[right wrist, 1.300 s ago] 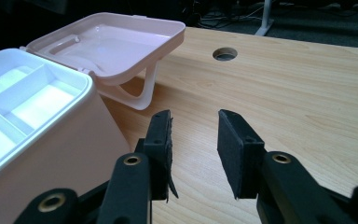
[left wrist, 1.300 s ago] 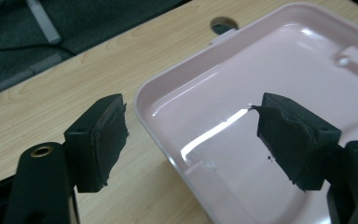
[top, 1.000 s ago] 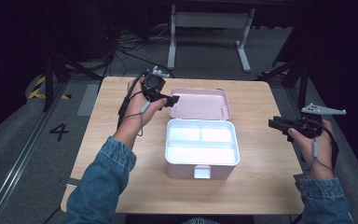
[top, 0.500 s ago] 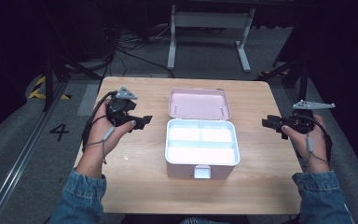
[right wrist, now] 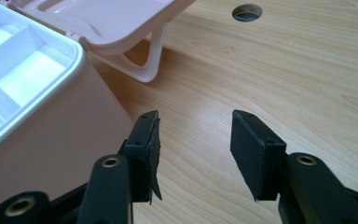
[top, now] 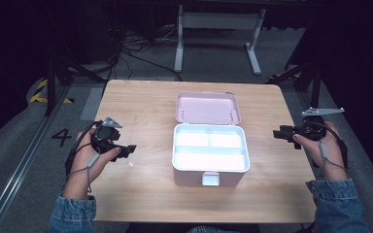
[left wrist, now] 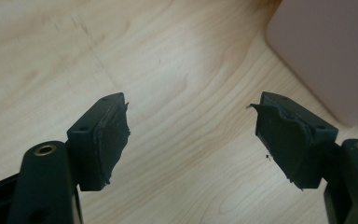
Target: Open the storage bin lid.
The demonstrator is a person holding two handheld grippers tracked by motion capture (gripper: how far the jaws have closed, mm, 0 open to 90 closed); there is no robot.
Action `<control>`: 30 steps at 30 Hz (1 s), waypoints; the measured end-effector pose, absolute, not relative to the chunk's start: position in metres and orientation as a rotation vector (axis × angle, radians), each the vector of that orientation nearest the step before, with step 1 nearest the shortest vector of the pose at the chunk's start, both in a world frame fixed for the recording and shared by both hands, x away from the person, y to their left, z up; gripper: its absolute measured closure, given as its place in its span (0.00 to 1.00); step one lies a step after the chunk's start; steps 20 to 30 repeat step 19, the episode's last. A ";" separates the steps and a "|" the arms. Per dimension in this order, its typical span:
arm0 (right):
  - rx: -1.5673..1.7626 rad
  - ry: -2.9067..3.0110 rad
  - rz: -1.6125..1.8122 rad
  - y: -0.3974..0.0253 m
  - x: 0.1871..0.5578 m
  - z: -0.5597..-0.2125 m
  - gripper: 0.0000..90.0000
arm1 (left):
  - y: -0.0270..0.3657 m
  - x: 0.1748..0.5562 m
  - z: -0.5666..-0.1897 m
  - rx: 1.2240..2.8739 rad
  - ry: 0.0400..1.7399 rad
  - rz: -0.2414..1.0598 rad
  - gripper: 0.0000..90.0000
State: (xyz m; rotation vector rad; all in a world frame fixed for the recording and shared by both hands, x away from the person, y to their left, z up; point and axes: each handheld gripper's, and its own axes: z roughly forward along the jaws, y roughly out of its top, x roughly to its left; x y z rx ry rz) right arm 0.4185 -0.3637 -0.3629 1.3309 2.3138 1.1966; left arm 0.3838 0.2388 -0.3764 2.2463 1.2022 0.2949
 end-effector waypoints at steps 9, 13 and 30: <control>1.414 2.369 1.056 -0.368 0.424 -0.380 0.57 | 0.248 0.390 -0.403 2.398 1.321 0.261 0.27; 1.435 2.401 1.023 -0.366 0.427 -0.386 0.56 | 0.248 0.390 -0.410 2.452 1.347 0.212 0.27; 1.431 2.402 1.027 -0.365 0.429 -0.387 0.55 | 0.247 0.389 -0.413 2.462 1.359 0.169 0.28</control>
